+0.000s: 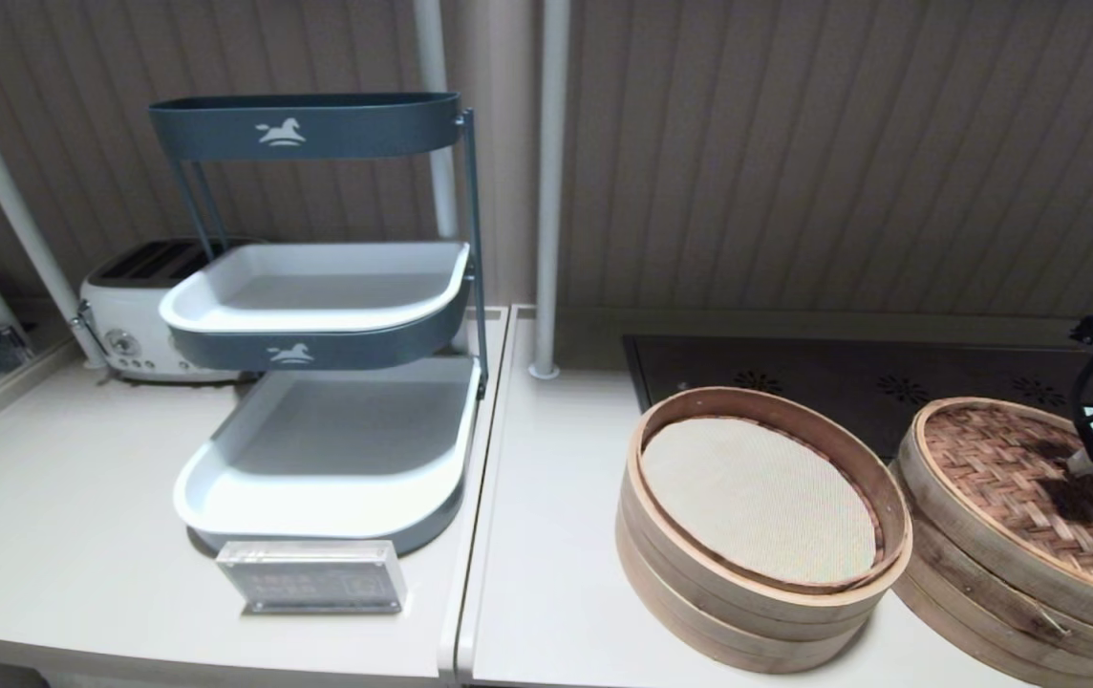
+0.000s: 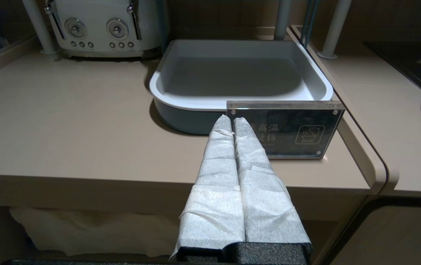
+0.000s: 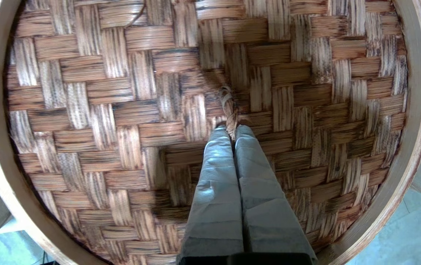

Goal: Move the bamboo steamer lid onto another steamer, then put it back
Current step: Put the steamer

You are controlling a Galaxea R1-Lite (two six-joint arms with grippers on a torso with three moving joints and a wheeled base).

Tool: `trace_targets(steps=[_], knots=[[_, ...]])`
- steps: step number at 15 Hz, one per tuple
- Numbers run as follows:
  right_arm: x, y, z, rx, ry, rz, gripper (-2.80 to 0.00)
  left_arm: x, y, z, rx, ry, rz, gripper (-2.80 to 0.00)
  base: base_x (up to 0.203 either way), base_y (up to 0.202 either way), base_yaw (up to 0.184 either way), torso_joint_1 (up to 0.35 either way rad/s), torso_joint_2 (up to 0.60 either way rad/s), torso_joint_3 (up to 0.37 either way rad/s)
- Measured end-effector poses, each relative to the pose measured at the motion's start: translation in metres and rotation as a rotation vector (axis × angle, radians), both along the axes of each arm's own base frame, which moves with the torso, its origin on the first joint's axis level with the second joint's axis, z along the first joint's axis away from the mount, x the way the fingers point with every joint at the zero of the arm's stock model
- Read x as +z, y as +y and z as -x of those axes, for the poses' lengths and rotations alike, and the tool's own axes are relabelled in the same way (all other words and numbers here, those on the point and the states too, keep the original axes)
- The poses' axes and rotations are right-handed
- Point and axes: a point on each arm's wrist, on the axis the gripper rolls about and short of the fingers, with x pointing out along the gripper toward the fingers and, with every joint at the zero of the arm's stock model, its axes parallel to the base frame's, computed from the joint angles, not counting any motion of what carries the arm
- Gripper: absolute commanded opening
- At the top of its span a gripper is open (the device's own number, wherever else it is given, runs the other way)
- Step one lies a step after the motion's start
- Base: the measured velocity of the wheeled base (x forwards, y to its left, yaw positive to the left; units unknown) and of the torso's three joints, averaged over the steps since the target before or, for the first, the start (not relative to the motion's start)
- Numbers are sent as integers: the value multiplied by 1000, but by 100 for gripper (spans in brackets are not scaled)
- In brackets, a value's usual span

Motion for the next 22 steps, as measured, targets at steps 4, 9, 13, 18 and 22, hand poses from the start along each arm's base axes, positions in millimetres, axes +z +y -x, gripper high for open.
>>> trace_targets(steps=[4, 9, 13, 18, 22], knots=[[2, 0, 0, 0, -4, 3, -280, 0, 0, 0, 0, -1, 0, -280, 0, 0, 0, 0, 0, 0], [-1, 2, 2, 4, 6, -2, -280, 0, 0, 0, 1, 0, 0, -280, 0, 0, 0, 0, 0, 0], [-3, 3, 1, 7, 10, -5, -280, 0, 0, 0, -1, 0, 0, -280, 0, 0, 0, 0, 0, 0], [-4, 2, 0, 10, 7, -2, -280, 0, 0, 0, -1, 0, 0, -280, 0, 0, 0, 0, 0, 0], [-3, 2, -1, 16, -7, 6, 0, 0, 0, 0, 0, 0, 0, -280, 0, 0, 0, 0, 0, 0]])
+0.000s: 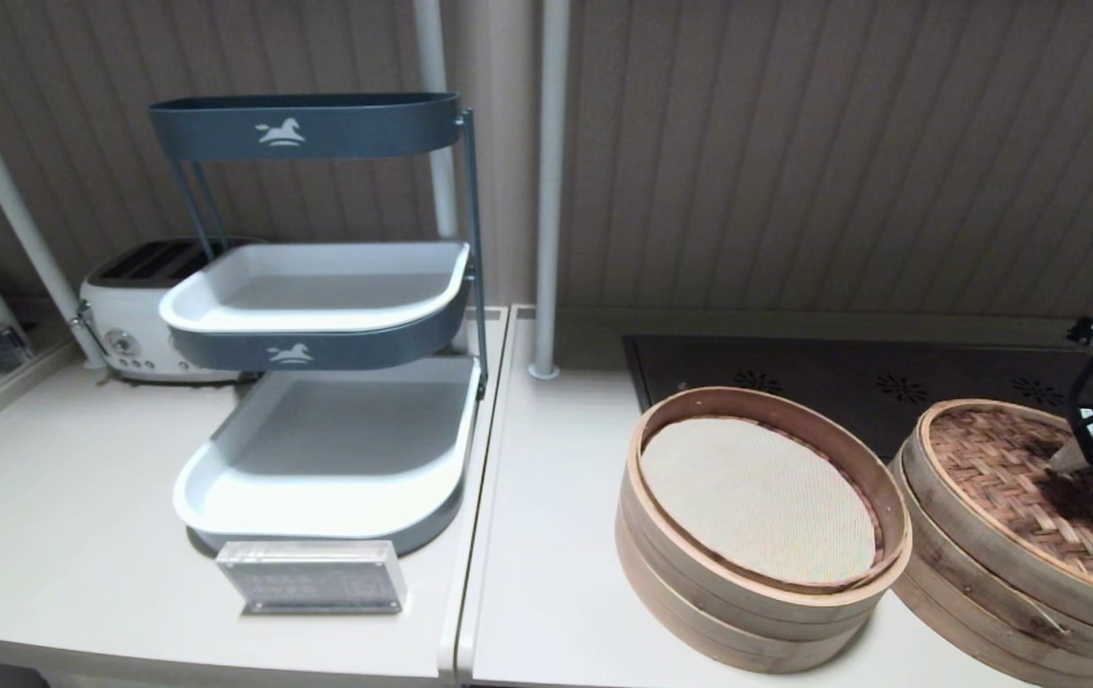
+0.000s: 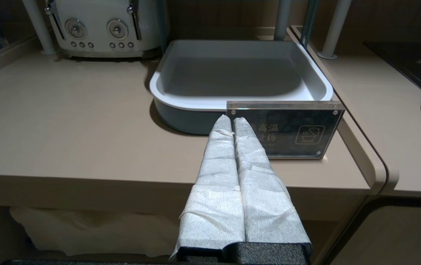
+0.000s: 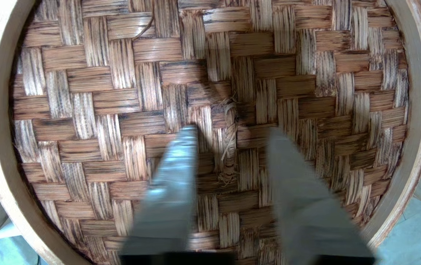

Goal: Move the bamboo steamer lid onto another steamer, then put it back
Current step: Put the steamer, then pick up the steamer

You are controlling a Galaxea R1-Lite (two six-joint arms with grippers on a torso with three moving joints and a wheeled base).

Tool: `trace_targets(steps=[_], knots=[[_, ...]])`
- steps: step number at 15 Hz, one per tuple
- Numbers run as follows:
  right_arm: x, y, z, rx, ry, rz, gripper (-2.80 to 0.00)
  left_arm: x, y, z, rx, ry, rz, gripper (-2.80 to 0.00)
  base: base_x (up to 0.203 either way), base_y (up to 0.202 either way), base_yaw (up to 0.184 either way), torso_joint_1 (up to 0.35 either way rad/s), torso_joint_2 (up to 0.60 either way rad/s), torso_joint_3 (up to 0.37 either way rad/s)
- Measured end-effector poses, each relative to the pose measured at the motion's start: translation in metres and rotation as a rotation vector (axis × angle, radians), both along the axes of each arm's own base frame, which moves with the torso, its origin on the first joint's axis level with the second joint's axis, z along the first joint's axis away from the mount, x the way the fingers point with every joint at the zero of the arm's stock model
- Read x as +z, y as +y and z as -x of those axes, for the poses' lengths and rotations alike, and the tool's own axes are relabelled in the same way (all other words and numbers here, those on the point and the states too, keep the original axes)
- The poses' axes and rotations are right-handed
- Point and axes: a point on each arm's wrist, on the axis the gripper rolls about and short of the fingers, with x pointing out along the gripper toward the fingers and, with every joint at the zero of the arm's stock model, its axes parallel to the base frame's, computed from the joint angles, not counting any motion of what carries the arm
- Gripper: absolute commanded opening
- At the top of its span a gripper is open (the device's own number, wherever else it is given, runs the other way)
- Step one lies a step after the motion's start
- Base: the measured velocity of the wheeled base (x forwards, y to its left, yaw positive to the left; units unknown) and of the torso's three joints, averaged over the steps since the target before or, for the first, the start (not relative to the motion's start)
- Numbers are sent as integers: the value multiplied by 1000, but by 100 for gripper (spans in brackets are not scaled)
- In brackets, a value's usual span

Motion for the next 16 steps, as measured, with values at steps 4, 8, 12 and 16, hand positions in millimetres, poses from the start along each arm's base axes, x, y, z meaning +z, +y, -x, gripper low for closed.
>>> trace_targets(steps=[4, 8, 12, 16], knots=[[8, 1, 3, 1, -22, 4, 0, 0, 0, 0, 1, 0, 0, -280, 0, 0, 0, 0, 0, 0], [37, 16, 24, 27, -108, 18, 0, 0, 0, 0, 0, 0, 0, -280, 0, 0, 0, 0, 0, 0], [82, 49, 80, 92, -263, 16, -280, 0, 0, 0, 0, 0, 0, -280, 0, 0, 0, 0, 0, 0], [105, 87, 146, 164, -387, -2, -280, 0, 0, 0, 0, 0, 0, -280, 0, 0, 0, 0, 0, 0]])
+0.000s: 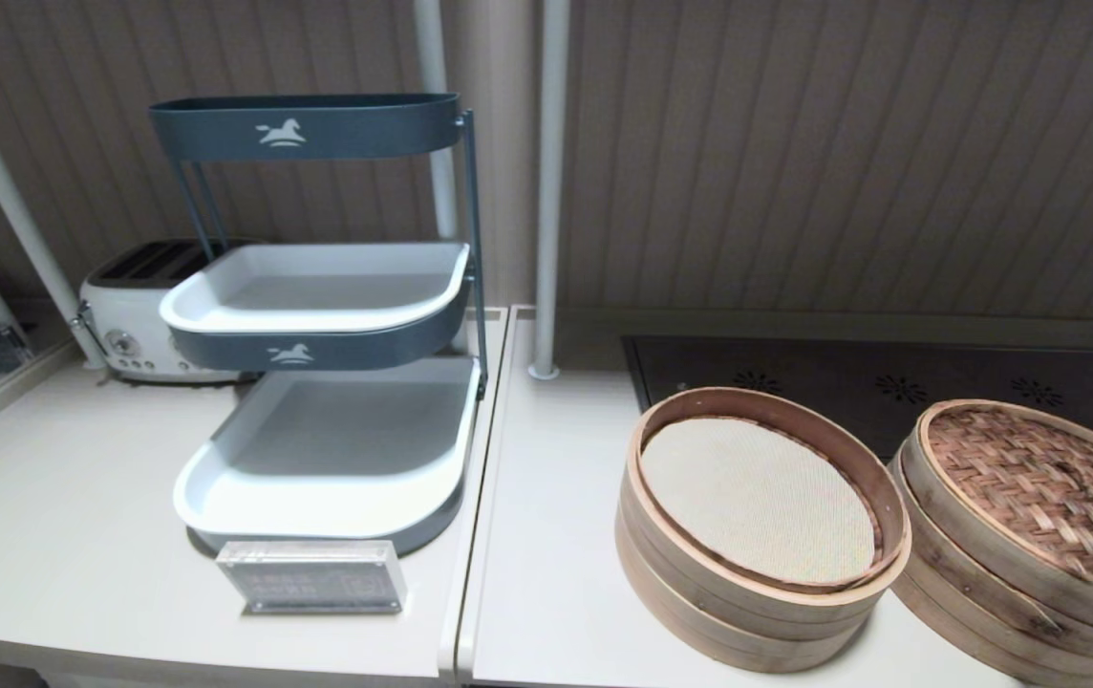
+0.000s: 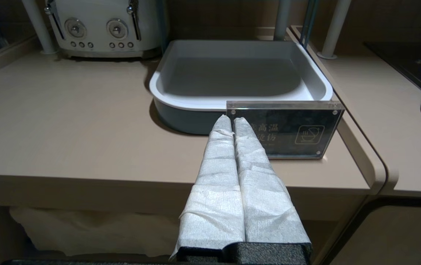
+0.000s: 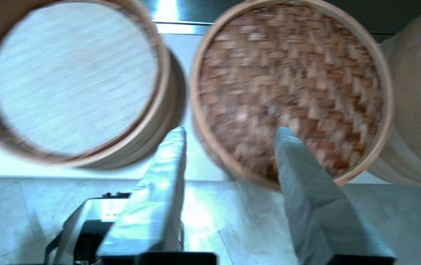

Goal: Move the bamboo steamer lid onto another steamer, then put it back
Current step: Pick up the steamer

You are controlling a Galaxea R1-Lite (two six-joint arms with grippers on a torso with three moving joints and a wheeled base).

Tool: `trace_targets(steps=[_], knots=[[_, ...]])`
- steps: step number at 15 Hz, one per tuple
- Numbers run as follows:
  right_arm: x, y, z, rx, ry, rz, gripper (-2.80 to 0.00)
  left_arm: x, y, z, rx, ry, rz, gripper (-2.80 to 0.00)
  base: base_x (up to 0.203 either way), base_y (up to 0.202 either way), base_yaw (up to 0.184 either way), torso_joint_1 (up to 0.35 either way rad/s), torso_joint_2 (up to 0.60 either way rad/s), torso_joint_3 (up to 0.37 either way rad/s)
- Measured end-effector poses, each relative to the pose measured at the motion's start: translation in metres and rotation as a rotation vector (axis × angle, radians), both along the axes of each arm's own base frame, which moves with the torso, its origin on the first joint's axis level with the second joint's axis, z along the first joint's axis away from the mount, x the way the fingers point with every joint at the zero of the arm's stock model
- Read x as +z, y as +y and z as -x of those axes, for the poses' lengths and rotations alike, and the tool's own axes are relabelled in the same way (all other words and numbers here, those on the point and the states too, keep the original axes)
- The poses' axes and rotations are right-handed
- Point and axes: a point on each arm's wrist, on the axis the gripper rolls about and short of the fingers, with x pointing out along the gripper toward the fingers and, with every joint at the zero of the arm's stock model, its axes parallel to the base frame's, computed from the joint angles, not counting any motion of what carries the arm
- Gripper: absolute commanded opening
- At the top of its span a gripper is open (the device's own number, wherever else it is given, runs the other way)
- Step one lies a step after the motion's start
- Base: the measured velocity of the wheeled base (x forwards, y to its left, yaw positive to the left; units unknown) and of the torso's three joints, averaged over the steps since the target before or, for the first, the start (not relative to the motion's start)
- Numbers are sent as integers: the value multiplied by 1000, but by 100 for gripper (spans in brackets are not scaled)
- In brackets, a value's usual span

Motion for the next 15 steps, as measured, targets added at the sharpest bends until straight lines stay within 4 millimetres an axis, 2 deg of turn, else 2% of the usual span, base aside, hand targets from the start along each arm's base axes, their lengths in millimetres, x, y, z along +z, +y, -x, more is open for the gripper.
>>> trace_targets(steps=[3, 5, 7, 10, 15], knots=[[1, 31, 54, 60, -41, -38, -280, 0, 0, 0, 0, 0, 0, -280, 0, 0, 0, 0, 0, 0], [-7, 50, 89, 73, 1, -77, -280, 0, 0, 0, 0, -1, 0, -280, 0, 0, 0, 0, 0, 0], [-24, 62, 112, 78, 35, -91, -280, 0, 0, 0, 0, -1, 0, -280, 0, 0, 0, 0, 0, 0], [-56, 68, 123, 105, 52, -63, -280, 0, 0, 0, 1, 0, 0, -280, 0, 0, 0, 0, 0, 0], [-120, 68, 119, 217, 63, -48, -280, 0, 0, 0, 0, 0, 0, -280, 0, 0, 0, 0, 0, 0]])
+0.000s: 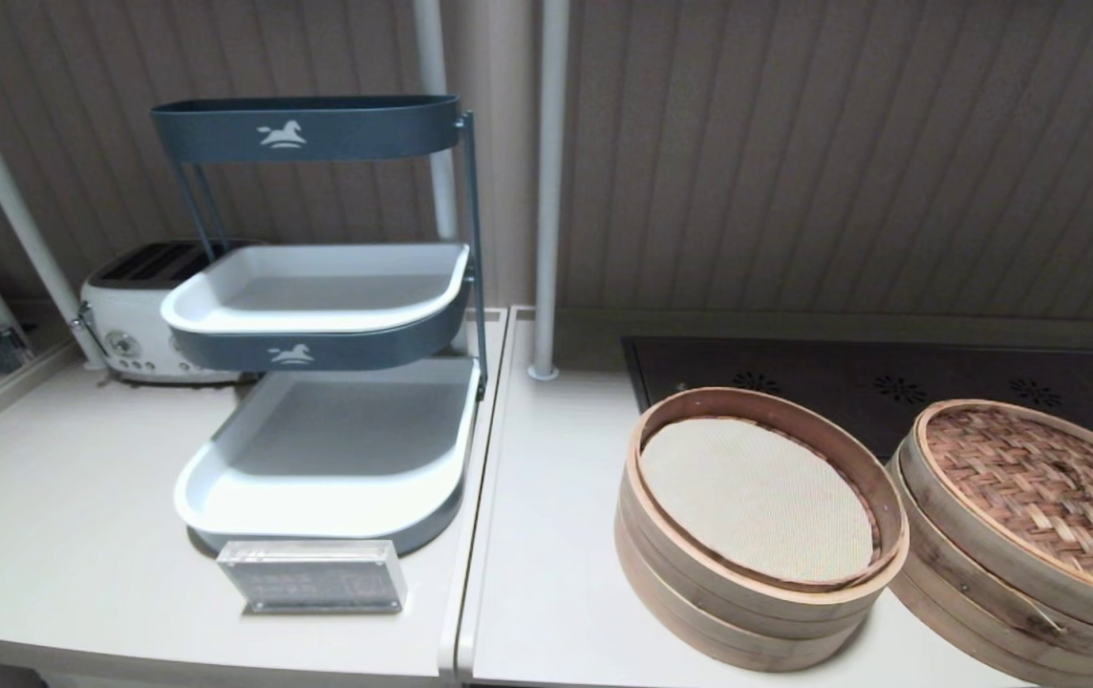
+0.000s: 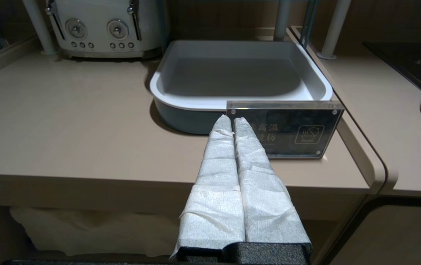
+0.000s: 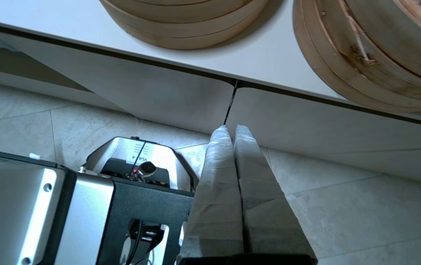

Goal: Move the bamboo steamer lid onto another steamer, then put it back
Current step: Pick up the steamer

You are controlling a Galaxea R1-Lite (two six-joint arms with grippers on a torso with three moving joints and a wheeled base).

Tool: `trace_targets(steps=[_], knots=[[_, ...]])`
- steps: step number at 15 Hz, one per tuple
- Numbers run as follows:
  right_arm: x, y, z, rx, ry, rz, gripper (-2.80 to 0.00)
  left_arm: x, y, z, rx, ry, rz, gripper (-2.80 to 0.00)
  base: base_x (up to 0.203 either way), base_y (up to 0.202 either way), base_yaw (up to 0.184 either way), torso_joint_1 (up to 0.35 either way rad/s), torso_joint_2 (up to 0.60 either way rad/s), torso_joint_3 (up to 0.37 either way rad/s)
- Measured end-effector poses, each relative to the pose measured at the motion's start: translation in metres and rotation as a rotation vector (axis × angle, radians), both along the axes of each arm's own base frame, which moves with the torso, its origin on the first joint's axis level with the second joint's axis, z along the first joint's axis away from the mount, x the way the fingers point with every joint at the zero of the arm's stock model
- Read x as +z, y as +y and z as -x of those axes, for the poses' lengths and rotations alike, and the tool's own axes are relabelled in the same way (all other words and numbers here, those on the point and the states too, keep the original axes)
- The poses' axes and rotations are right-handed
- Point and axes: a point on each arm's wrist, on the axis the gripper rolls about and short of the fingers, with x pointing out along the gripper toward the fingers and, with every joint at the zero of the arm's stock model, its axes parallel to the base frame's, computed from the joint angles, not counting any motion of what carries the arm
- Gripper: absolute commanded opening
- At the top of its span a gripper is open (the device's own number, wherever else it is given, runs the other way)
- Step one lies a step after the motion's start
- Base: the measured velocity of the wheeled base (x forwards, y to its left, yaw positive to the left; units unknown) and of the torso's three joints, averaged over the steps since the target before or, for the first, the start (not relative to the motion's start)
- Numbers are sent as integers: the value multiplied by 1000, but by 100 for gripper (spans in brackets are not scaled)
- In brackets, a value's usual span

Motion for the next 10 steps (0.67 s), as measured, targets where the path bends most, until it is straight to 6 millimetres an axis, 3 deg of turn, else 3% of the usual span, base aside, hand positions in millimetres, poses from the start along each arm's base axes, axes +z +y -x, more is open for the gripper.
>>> trace_targets(steps=[6, 10], knots=[[-65, -1, -7, 31, -55, -10, -280, 0, 0, 0, 1, 0, 0, -280, 0, 0, 0, 0, 0, 0], [-86, 1, -8, 36, -125, -96, -280, 0, 0, 0, 0, 0, 0, -280, 0, 0, 0, 0, 0, 0]])
